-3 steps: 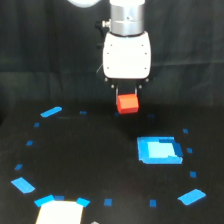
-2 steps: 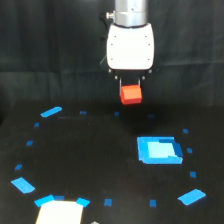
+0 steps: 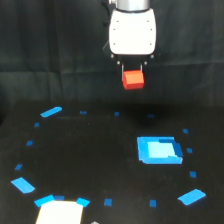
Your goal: Pick up the red object from the table
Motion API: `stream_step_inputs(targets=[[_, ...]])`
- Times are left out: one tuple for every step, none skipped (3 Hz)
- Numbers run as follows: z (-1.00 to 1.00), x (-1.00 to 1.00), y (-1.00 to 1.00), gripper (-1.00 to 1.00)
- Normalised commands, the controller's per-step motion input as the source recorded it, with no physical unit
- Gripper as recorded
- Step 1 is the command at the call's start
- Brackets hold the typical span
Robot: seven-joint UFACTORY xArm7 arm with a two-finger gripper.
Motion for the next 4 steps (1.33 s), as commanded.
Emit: stream_step_inputs(targets=[[1.0,-0.15,-0.24,-0.85],[0.49,0.37,0.03,-1.0],[0.7,0.0,0.23,-0.94],[0.7,-0.02,0.14,-1.0]])
